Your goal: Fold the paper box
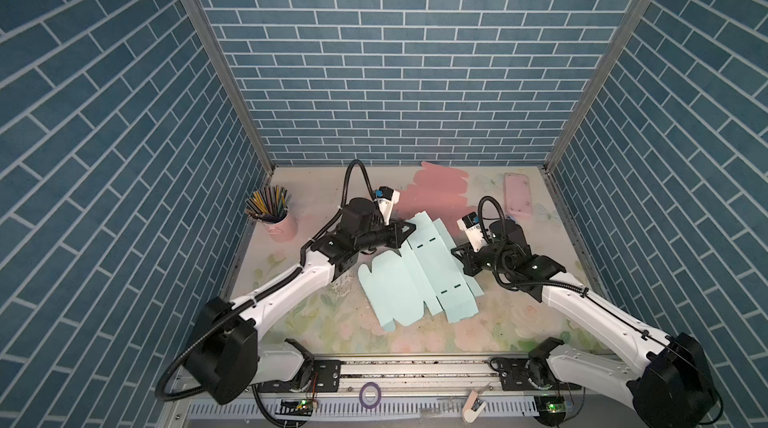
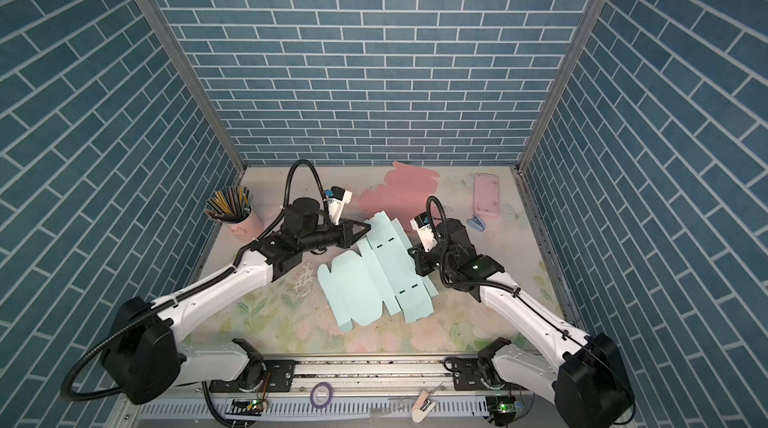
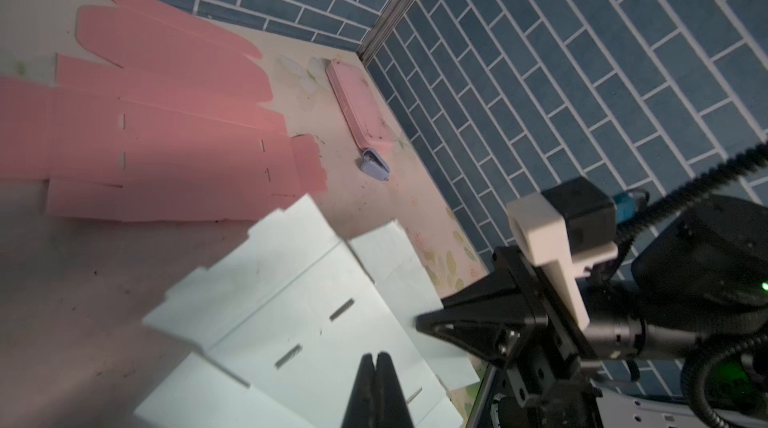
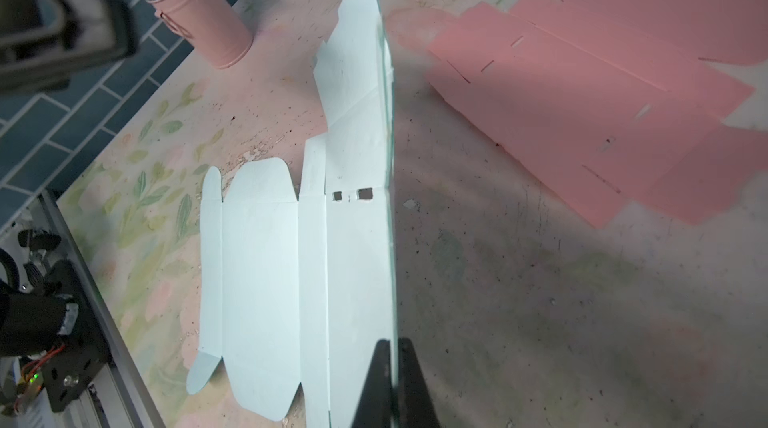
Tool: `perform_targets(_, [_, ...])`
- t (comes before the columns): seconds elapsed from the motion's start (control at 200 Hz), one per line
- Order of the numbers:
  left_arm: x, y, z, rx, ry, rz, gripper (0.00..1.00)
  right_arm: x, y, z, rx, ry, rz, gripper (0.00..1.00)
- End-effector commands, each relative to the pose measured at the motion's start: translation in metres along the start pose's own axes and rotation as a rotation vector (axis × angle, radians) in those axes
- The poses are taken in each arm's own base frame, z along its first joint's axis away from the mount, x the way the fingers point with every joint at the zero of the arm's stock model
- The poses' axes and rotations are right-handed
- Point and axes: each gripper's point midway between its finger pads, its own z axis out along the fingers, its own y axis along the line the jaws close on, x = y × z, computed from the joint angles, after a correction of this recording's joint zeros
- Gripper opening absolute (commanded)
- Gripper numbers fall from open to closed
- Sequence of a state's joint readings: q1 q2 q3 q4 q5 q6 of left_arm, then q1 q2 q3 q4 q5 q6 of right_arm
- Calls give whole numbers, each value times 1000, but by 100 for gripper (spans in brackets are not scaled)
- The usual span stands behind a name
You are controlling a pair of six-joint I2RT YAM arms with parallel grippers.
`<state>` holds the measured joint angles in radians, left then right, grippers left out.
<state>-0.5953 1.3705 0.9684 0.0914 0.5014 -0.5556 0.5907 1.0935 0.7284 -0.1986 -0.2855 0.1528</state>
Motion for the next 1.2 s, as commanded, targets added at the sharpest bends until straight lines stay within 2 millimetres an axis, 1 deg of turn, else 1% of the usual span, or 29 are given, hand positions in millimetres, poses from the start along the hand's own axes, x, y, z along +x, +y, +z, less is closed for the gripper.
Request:
perform_targets(0.0, [-27, -6, 19, 20, -20, 49, 0, -7, -1, -1, 23, 10, -141, 0])
perform_targets(0.065, [-34, -1, 31, -8, -5, 60, 0, -5, 1, 3, 29, 19, -164, 0])
perform_targets(0.115, [-34, 2, 38, -21, 14, 64, 0, -5, 1, 4, 38, 21, -176, 0])
perform_targets(0.21, [-27, 4, 49, -29, 43, 65, 0, -5, 1, 4, 40, 19, -189, 0])
perform_targets(0.245, [-21, 4, 52, -37, 58, 69, 0, -6, 1, 4, 39, 16, -196, 0])
perform_targets(0.41, [-2, 7, 61, -57, 110, 79, 0, -5, 3, 4, 47, 8, -232, 0])
perform_targets(0.545, [7, 2, 62, -48, 132, 87, 0, -9, 5, 2, 58, -6, -263, 0])
perform_targets(0.685, [17, -6, 55, -41, 151, 97, 0, -12, 0, 0, 96, -20, -280, 0])
perform_targets(0.765, [27, -11, 51, -32, 169, 98, 0, -17, 1, -3, 107, -41, -291, 0])
perform_targets(0.86, [44, -15, 45, -31, 189, 95, 0, -21, 0, -7, 126, -54, -307, 0])
perform_targets(0.885, [48, -16, 43, -30, 190, 91, 0, -21, -5, -7, 154, -50, -309, 0])
perform_targets(0.99, [63, -18, 34, -19, 192, 79, 0, -21, -8, -6, 178, -44, -316, 0])
perform_targets(1.105, [73, -18, 37, -16, 206, 72, 0, -20, -3, -3, 172, -36, -338, 0])
perform_targets(1.195, [70, -21, 42, 7, 184, 64, 0, -19, 6, 0, 165, -20, -383, 0])
